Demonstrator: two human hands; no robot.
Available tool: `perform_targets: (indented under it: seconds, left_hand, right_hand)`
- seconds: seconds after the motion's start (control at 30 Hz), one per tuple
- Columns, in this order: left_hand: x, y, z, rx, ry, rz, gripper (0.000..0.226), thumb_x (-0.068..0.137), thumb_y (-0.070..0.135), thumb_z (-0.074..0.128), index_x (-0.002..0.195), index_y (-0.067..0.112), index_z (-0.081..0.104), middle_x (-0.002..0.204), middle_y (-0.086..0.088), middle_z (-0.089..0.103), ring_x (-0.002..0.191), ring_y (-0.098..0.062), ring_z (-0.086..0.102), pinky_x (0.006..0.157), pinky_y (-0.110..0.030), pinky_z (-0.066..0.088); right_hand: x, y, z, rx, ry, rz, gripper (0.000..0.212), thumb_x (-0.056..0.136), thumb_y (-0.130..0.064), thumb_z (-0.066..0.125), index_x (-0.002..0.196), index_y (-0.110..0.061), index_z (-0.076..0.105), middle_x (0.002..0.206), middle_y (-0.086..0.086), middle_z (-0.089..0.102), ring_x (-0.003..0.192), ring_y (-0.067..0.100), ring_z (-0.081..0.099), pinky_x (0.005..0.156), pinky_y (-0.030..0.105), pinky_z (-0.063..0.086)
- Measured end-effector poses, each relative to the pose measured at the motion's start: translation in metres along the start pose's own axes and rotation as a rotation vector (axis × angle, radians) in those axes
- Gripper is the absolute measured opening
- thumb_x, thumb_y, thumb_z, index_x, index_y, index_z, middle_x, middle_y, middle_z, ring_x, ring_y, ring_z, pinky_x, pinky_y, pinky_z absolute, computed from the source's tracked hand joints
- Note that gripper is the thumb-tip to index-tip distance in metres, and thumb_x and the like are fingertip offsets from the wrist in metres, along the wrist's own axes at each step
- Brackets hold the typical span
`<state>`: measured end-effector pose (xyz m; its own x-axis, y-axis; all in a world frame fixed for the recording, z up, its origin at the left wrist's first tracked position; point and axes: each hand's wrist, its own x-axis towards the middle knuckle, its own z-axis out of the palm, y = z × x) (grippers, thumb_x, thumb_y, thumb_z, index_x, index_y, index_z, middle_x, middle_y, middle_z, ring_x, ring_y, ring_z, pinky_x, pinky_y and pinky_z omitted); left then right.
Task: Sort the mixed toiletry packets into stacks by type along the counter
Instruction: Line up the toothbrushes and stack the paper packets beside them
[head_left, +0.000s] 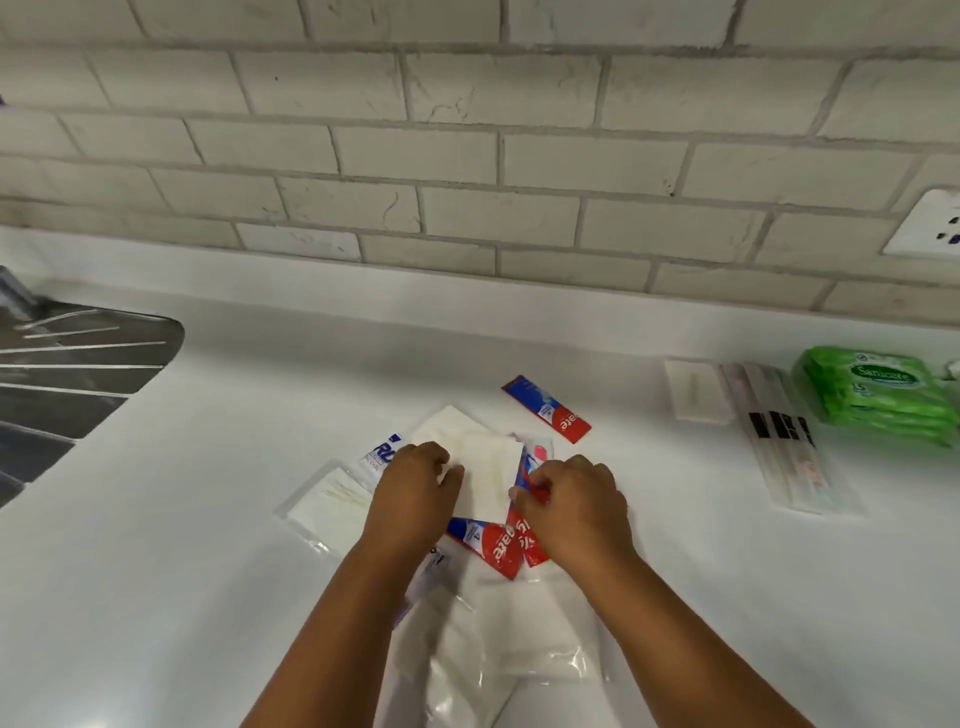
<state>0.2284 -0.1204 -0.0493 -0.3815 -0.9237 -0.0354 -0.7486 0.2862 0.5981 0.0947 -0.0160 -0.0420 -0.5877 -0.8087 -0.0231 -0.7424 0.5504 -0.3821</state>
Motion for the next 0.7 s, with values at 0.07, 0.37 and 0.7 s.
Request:
perform_targets:
  seconds: [0.07,0.37,0.7]
  left_hand:
    - [-0.004,-0.003,0.001,0.024,-0.018,0.007,0.031,0.095,0.033,0.054,0.115,0.012,0.063,0.113,-0.005,0.064,0.097,-0.017,0.060,0.081,-0.023,0.045]
    - [-0.012,0.006,0.005,0.056,-0.007,-0.041,0.037,0.090,0.039,0.061,0.118,0.013,0.059,0.115,-0.006,0.063,0.102,-0.020,0.060,0.092,-0.034,0.052]
    - [-0.012,0.030,-0.005,-0.484,-0.080,-0.120,0.026,0.091,0.025,0.064,0.112,0.023,0.049,0.114,-0.002,0.062,0.099,-0.020,0.064,0.084,-0.036,0.057]
  right_hand:
    - [-0.004,-0.007,0.005,-0.041,0.029,0.044,0.051,0.085,-0.063,0.051,0.119,-0.025,0.060,0.112,-0.002,0.060,0.099,0.013,0.052,0.083,0.025,0.049]
    - [-0.007,-0.021,0.017,-0.105,0.082,0.081,0.055,0.084,-0.063,0.052,0.123,-0.024,0.056,0.116,0.001,0.056,0.105,0.016,0.049,0.085,0.028,0.046]
    - [-0.005,-0.007,0.006,0.298,0.159,0.106,0.041,0.086,-0.049,0.061,0.119,-0.025,0.059,0.125,-0.001,0.058,0.110,0.017,0.052,0.093,0.029,0.046]
